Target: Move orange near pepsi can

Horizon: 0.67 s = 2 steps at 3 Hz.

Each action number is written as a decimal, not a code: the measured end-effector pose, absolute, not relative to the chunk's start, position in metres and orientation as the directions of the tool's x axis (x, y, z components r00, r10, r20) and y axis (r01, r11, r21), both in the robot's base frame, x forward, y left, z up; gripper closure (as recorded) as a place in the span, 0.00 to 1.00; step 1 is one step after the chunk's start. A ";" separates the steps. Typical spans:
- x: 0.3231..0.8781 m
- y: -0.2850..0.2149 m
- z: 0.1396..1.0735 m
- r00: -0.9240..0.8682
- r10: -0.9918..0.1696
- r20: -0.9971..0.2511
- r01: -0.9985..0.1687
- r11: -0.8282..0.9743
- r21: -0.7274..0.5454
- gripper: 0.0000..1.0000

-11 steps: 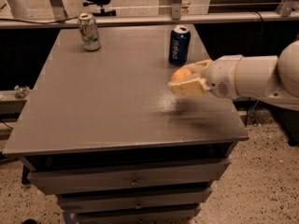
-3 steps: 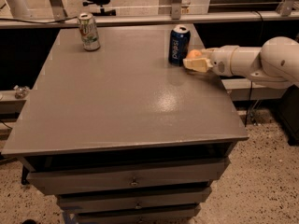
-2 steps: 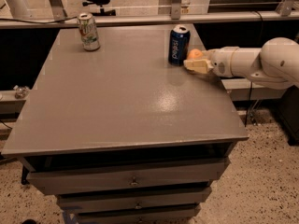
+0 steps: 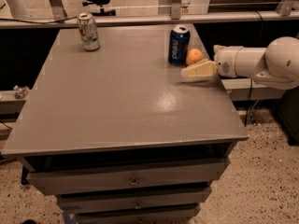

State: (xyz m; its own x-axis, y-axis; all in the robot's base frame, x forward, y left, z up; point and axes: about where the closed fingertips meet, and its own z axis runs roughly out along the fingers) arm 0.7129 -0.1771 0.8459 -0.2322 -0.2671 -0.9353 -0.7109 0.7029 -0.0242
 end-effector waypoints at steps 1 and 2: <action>0.689 -0.195 0.867 -0.211 -0.262 -0.942 -0.712 0.702 -0.036 0.00; 0.650 -0.218 0.896 -0.175 -0.281 -0.944 -0.727 0.683 -0.068 0.00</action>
Offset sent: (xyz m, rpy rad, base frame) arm -0.1152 -0.0763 0.0877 -0.0307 -0.0909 0.0516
